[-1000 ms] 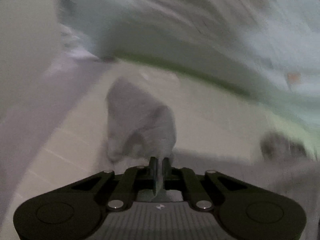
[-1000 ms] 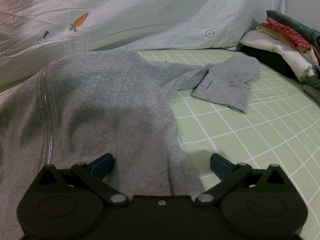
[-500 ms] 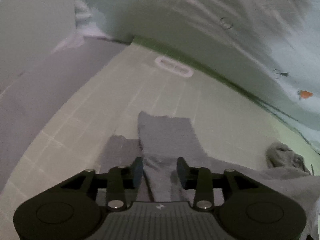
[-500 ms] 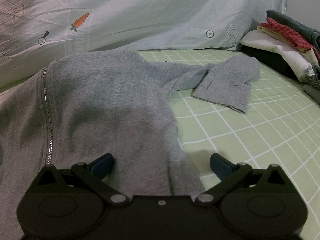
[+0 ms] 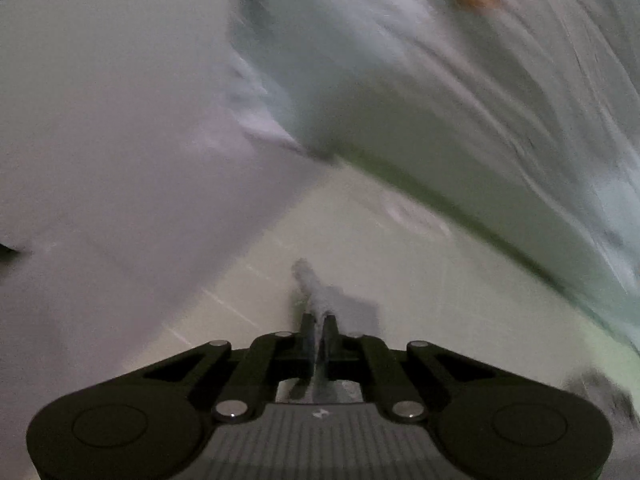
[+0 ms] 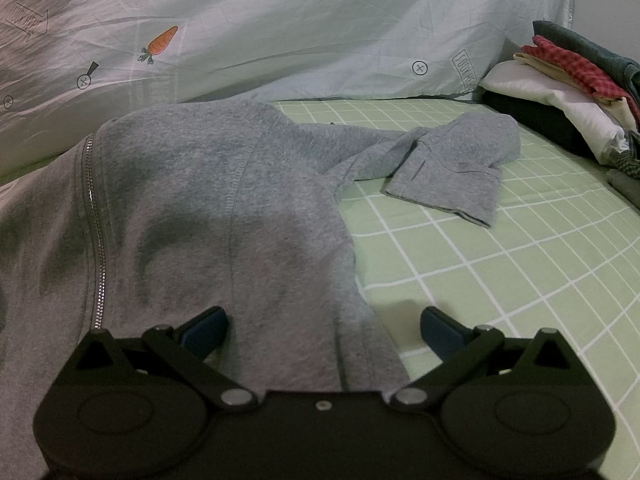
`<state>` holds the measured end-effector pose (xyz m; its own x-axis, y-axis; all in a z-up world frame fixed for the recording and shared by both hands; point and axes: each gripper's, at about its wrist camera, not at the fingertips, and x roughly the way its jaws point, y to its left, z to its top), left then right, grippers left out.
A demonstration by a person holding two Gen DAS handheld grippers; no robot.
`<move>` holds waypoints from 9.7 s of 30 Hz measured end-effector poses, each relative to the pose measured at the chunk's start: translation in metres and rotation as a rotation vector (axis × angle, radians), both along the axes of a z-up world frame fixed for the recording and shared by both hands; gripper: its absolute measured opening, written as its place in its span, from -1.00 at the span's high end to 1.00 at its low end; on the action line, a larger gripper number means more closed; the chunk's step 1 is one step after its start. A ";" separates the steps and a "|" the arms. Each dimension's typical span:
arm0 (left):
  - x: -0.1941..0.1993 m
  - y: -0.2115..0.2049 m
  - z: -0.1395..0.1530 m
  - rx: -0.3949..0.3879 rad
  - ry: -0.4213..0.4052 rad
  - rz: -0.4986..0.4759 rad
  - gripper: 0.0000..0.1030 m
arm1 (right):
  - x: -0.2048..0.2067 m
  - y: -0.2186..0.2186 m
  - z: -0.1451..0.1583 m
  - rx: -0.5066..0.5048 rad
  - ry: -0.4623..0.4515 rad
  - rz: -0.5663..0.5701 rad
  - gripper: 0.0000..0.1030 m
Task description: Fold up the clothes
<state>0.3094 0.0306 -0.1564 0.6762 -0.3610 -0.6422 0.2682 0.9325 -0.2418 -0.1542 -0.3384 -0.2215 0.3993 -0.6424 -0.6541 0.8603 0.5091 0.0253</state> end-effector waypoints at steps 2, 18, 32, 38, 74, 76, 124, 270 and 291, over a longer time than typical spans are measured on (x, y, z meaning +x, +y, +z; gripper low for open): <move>0.007 0.028 0.013 0.014 -0.051 0.120 0.92 | 0.000 0.000 0.000 0.000 0.000 0.000 -1.00; -0.014 0.086 -0.008 0.122 0.095 0.285 0.04 | -0.005 -0.007 0.018 0.049 -0.061 -0.050 -1.00; -0.061 -0.138 -0.004 0.136 0.147 -0.352 -0.25 | 0.070 -0.115 0.082 -0.021 -0.070 0.091 -1.00; -0.072 -0.236 -0.019 0.149 0.213 -0.537 -0.25 | 0.130 -0.170 0.062 0.117 -0.061 0.205 -0.80; -0.088 -0.318 0.036 0.244 -0.197 -0.595 0.18 | 0.227 -0.212 0.096 -0.049 -0.017 0.405 0.15; -0.095 -0.304 0.023 0.243 -0.153 -0.601 0.02 | 0.211 -0.213 0.086 -0.005 -0.067 0.363 -0.10; -0.095 -0.254 -0.029 0.350 0.079 -0.449 -0.97 | 0.079 -0.136 0.151 -0.218 -0.179 0.214 0.96; -0.279 -0.042 -0.005 0.224 0.232 -0.610 -0.34 | -0.115 0.103 0.059 0.226 -0.034 -0.012 -0.57; -0.328 -0.138 -0.031 0.368 0.228 -0.411 -0.80 | -0.136 -0.052 0.048 0.149 0.052 0.183 -1.00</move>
<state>-0.0181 -0.1074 -0.1872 0.3589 -0.2899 -0.8872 0.6043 0.7966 -0.0159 -0.2907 -0.3900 -0.1735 0.4632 -0.4571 -0.7593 0.7564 0.6504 0.0700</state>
